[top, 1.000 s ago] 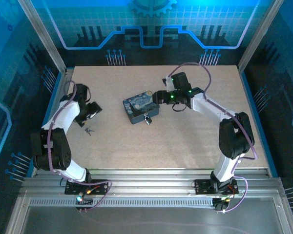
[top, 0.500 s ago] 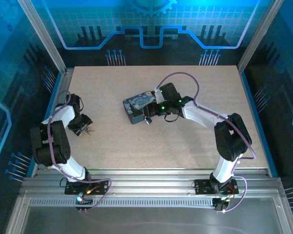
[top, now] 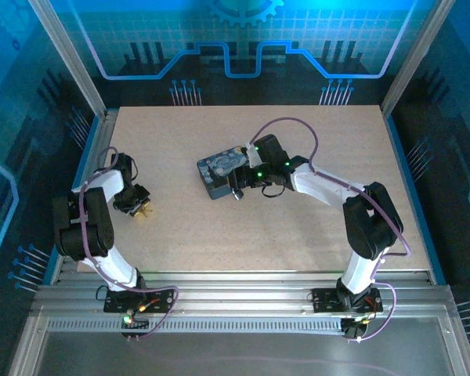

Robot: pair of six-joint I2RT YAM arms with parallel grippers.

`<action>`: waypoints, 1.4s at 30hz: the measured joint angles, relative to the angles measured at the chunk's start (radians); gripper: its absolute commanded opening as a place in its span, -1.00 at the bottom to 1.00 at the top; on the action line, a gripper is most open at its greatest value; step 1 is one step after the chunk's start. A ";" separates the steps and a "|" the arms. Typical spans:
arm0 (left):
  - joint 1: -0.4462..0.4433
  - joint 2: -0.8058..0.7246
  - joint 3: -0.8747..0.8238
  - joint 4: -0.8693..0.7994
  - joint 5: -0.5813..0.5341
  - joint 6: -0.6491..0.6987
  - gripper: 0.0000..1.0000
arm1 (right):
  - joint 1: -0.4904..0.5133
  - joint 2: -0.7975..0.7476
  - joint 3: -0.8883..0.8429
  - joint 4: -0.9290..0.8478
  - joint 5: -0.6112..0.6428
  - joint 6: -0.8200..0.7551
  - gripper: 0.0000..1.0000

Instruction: Unlock the padlock with the key

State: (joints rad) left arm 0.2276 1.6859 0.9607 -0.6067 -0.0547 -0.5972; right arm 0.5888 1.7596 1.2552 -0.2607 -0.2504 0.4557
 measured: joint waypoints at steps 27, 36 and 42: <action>-0.346 -0.165 0.124 -0.092 0.094 0.018 -1.00 | -0.051 -0.081 -0.071 -0.042 0.006 0.015 0.33; -0.838 -0.084 0.354 -0.063 0.116 -0.007 -1.00 | -0.252 -0.218 -0.253 -0.079 -0.068 0.035 0.15; -1.031 0.215 0.557 0.002 0.111 -0.035 -1.00 | -0.362 -0.282 -0.379 -0.113 -0.039 0.097 0.09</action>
State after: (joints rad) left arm -0.8032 1.9007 1.5181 -0.6052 0.0566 -0.6319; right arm 0.2264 1.4780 0.8761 -0.3733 -0.2897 0.5522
